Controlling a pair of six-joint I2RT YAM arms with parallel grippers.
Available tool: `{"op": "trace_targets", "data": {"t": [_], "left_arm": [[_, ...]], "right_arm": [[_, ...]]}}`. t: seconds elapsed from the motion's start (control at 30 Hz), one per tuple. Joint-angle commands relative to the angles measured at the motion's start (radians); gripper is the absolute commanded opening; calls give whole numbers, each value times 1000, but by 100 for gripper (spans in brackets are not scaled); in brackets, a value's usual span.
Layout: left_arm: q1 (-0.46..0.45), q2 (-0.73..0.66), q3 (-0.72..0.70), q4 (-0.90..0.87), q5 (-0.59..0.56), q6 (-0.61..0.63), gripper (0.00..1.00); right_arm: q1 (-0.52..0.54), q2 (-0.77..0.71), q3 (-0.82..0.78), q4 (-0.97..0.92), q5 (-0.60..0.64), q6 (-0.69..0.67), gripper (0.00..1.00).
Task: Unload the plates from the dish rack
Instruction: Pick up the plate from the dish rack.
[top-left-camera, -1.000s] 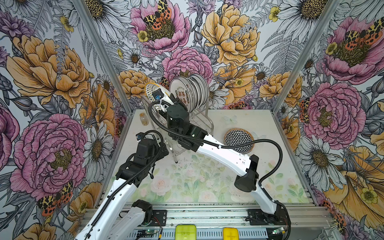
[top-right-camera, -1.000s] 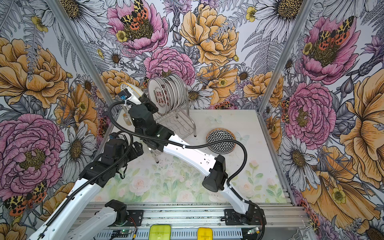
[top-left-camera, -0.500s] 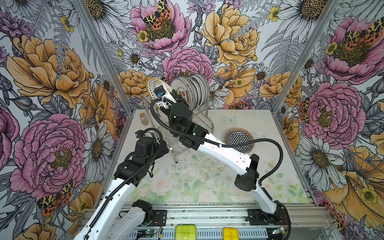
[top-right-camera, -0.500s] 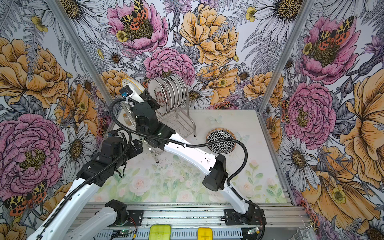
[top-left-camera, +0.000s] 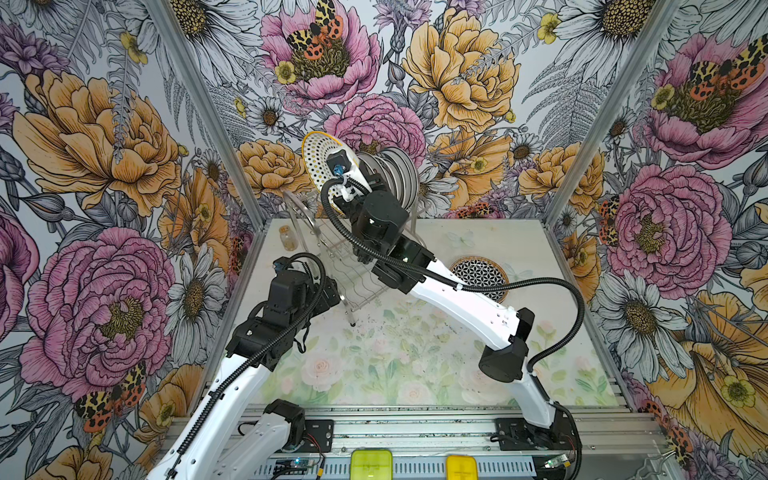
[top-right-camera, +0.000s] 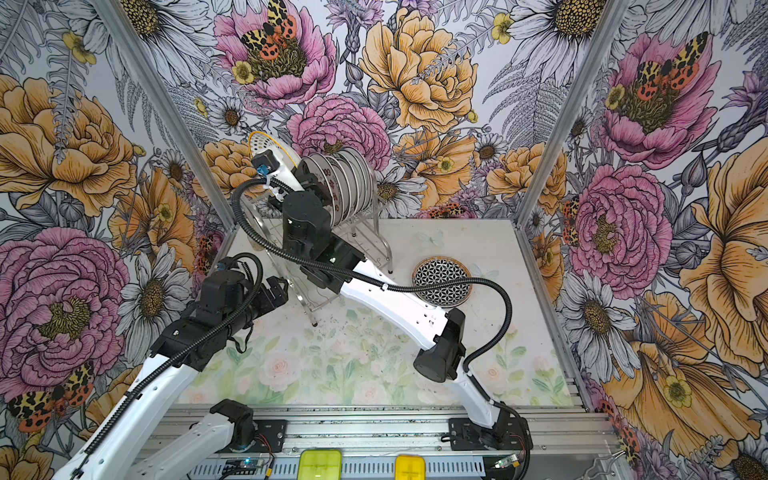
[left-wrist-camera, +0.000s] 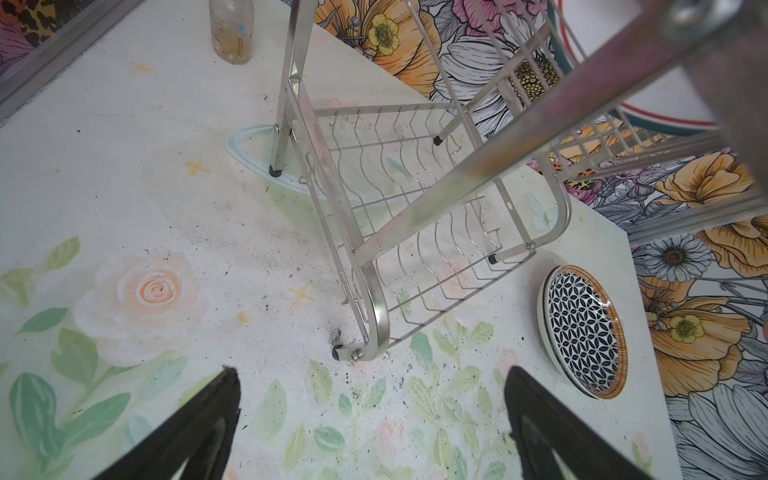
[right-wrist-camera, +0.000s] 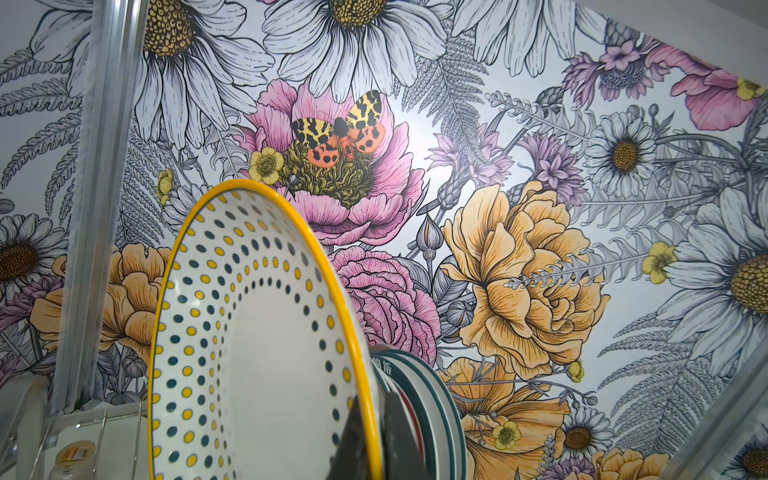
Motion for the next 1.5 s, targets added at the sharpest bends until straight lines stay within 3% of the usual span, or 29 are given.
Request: {"op": "trace_targets", "data": {"t": [0.0,0.17,0.37,0.73,0.93,1.03,1.2,1.33,1.47], "left_arm": [[7,-10,29,3,41,-12,99],[-14,-16,35,5,43,-4,99],[-75,13,59,9,27,10,99],[-335,189,146,111,-120,13,99],[-404,318,173,221,-88,27,99],[-433,375,183,297,-38,47,99],[-451,492,210,463,181,59,99],[-461,572,235,567,315,58,96],[-465,610,243,607,367,58,94]], "right_arm": [[11,-132,27,158,-30,0,0],[15,-221,-56,174,-7,-17,0],[-2,-439,-317,178,33,41,0],[-177,-1041,-1040,-38,73,420,0],[-231,-1254,-1255,-208,77,585,0],[-242,-1319,-1335,-270,84,656,0],[-252,-1384,-1450,-339,68,788,0],[-307,-1383,-1511,-367,24,893,0],[-350,-1352,-1554,-371,-45,992,0]]}}
